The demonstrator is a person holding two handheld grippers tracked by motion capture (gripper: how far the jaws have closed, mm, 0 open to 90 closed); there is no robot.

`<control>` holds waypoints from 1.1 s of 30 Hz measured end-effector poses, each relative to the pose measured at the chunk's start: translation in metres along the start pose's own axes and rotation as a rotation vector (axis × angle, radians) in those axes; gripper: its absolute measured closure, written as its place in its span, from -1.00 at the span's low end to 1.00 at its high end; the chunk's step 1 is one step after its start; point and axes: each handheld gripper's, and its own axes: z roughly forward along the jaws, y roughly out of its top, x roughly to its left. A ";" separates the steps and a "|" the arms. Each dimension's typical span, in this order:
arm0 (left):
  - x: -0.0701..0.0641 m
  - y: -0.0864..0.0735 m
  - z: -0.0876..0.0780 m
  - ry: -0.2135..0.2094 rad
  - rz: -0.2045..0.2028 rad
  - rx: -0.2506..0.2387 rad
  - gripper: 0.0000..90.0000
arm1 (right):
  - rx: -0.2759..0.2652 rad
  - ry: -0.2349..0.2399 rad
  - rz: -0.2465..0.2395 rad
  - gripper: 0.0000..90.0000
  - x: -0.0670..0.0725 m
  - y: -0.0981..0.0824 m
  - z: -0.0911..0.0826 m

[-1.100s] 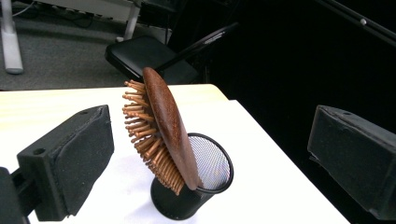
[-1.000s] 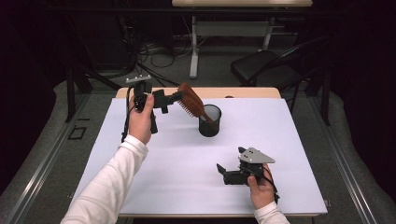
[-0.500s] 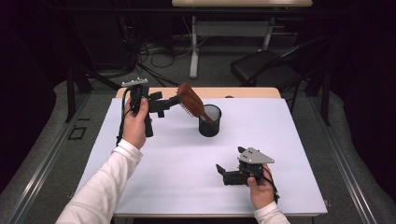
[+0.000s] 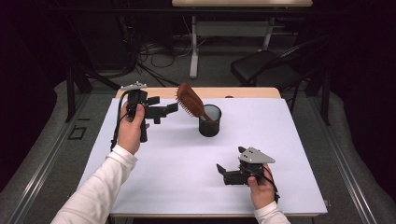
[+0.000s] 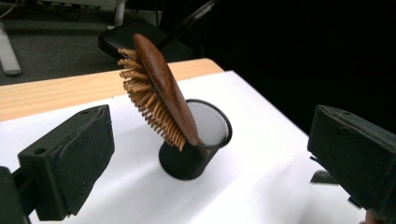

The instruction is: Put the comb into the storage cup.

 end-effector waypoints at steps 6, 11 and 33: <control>-0.004 -0.005 -0.004 0.014 0.051 0.024 -0.98 | -0.002 0.002 0.002 -1.00 0.000 0.000 0.000; -0.007 -0.011 -0.009 0.011 0.072 0.032 -0.97 | -0.002 0.000 0.006 -1.00 -0.001 0.000 -0.001; -0.001 -0.069 -0.039 -0.031 0.078 0.029 -0.95 | 0.004 0.002 0.040 -1.00 -0.006 0.002 -0.005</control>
